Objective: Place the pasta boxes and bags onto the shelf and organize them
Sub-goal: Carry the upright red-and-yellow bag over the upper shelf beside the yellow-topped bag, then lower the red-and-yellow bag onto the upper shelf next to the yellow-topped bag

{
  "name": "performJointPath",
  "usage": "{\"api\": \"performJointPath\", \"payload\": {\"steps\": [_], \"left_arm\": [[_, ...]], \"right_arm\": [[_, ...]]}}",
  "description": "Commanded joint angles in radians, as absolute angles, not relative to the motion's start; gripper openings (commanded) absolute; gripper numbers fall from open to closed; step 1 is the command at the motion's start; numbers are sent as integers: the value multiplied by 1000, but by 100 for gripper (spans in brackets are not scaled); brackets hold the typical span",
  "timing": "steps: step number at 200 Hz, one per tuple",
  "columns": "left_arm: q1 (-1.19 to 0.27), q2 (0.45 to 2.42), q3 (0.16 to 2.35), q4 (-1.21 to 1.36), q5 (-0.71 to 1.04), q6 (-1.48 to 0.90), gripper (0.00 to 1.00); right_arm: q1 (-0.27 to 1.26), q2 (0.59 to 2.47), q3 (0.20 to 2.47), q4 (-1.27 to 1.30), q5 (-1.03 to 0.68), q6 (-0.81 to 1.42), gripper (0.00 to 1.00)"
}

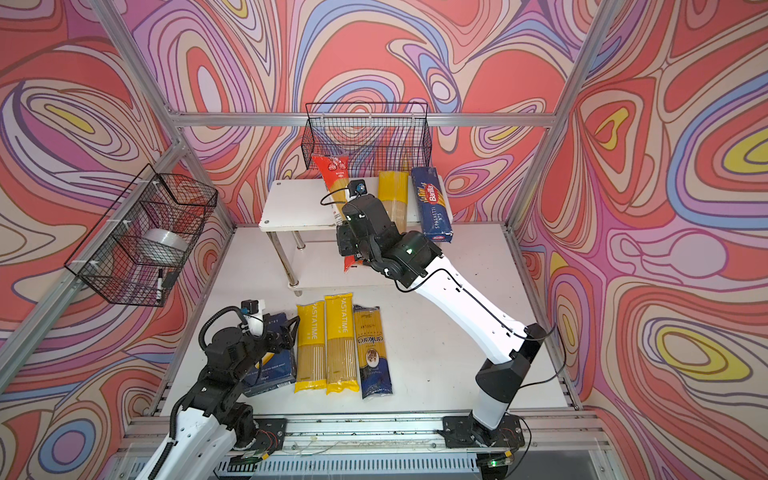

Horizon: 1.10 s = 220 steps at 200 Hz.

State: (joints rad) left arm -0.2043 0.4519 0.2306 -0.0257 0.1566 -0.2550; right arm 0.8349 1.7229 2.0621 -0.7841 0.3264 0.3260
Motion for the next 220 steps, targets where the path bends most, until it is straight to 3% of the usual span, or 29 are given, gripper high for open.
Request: {"api": "performJointPath", "payload": {"steps": [1, 220], "left_arm": [[-208, 443, 241, -18, 160, -250, 100], [-207, 417, 235, -26, 157, -249, 100]], "right_arm": [[807, 1718, 2141, -676, 318, 314, 22], [690, 1818, 2187, -638, 253, 354, 28]]}}
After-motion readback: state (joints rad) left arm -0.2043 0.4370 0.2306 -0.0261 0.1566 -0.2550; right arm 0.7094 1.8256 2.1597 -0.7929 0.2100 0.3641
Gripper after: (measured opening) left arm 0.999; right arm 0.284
